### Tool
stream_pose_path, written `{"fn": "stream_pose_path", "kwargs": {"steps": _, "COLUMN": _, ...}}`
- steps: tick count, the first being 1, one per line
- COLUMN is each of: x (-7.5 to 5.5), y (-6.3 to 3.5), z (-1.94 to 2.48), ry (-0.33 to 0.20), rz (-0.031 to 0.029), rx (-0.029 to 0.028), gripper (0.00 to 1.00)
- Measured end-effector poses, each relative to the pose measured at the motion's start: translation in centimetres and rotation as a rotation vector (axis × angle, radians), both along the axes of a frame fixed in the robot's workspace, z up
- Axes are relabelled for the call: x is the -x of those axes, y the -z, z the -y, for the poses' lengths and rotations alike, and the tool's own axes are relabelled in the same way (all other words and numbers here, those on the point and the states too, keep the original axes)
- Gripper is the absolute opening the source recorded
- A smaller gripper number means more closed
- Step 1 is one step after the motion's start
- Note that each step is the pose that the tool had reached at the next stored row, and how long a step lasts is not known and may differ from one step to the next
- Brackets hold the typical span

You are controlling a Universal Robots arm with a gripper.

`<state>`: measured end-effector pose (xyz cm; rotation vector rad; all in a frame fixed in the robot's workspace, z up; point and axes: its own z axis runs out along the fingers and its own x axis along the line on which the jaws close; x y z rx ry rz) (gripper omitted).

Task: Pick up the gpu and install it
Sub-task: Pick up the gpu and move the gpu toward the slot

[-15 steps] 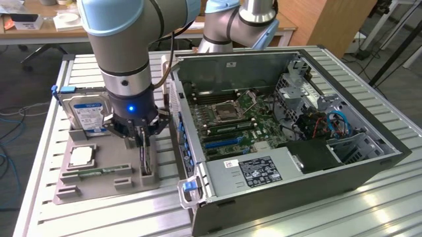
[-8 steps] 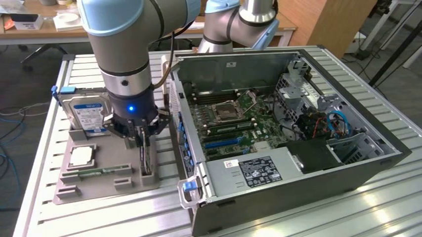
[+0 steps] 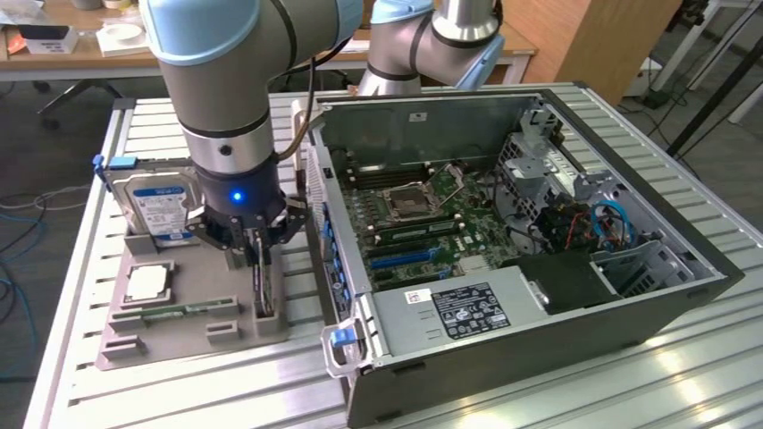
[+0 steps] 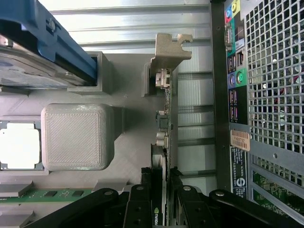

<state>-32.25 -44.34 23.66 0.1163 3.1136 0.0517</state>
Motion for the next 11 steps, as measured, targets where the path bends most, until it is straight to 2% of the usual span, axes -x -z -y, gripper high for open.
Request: {"fn": "stream_pose_path", "kwargs": {"steps": 11, "x": 0.0, "y": 0.04, "z": 0.0, "ry": -0.015, "rz": -0.0001, "rx": 0.0002, "gripper": 0.26}}
